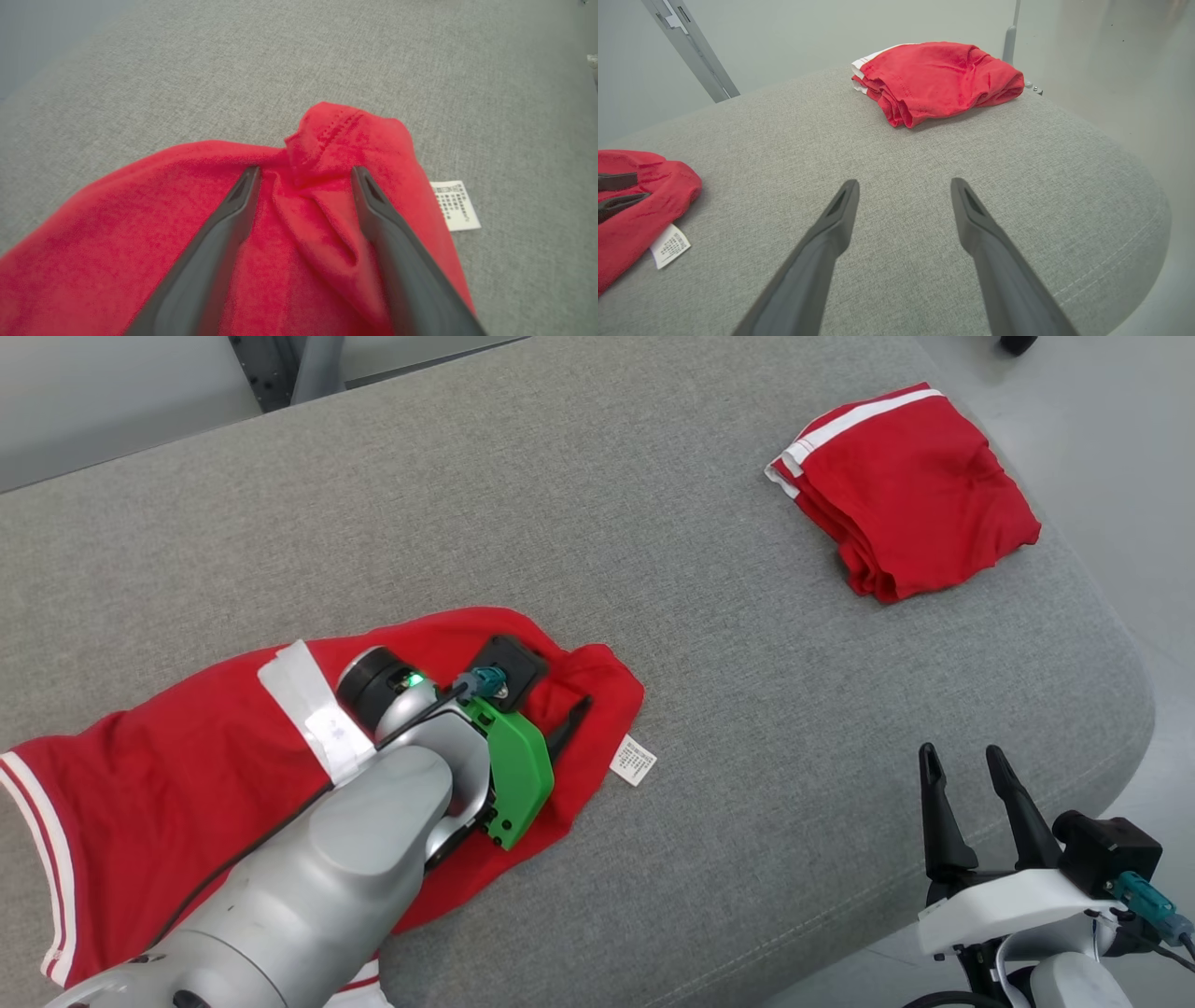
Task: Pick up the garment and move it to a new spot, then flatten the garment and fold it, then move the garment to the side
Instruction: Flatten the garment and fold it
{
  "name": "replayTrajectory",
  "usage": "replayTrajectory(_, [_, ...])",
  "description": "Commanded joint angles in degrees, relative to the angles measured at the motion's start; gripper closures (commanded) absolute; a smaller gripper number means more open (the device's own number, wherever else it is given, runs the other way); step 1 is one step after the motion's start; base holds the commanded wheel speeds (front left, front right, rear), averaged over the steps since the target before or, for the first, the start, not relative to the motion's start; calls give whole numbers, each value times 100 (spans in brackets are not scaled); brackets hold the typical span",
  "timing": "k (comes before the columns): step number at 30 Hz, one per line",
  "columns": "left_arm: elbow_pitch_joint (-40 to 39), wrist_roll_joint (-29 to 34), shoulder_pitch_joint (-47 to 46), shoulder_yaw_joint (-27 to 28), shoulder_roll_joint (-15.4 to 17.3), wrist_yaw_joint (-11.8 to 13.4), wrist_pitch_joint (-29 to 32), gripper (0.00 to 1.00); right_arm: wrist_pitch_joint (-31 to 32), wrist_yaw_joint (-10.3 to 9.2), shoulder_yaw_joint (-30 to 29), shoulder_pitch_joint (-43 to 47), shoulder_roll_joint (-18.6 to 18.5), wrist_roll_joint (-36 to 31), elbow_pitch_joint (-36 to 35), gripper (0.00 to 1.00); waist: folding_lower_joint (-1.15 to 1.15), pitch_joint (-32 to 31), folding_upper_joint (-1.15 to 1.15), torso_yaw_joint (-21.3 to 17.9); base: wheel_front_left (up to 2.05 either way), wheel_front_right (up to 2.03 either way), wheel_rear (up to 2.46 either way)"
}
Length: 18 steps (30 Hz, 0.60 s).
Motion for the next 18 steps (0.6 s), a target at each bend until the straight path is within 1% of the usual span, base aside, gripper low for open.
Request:
replayTrajectory(1, [51, 18, 77, -20, 13, -32, -39, 0, -14, -9, -2, -49, -12, -15, 9, 0, 0, -1, 0, -7, 0, 0, 0])
replayTrajectory(5, [200, -34, -64, 39, -44, -22, -322, 0, -14, -9, 0, 0, -12, 27, 7, 0, 0, -31, 0, -44, 0, 0, 0])
replayTrajectory(9, [128, -110, -229, 246, -70, 171, -586, 0, -14, -9, -79, 127, -12, 22, 11, 0, 0, -94, 0, -44, 0, 0, 0])
replayTrajectory(12, [-159, -131, -333, 397, -17, 426, -671, 0, -14, -9, -146, 182, -12, 2, 2, 0, 0, -157, 0, -19, 0, 0, 0])
replayTrajectory(15, [-708, -87, -301, 356, -47, 628, -520, 0, -14, -9, -201, 266, -11, -8, -21, 0, 0, -187, 0, 28, 0, 0, 0])
replayTrajectory(18, [-1436, -99, -79, 176, -88, 768, -61, 0, -15, -9, -185, 224, -12, 18, -32, 0, 0, -165, 0, 50, 0, 0, 0])
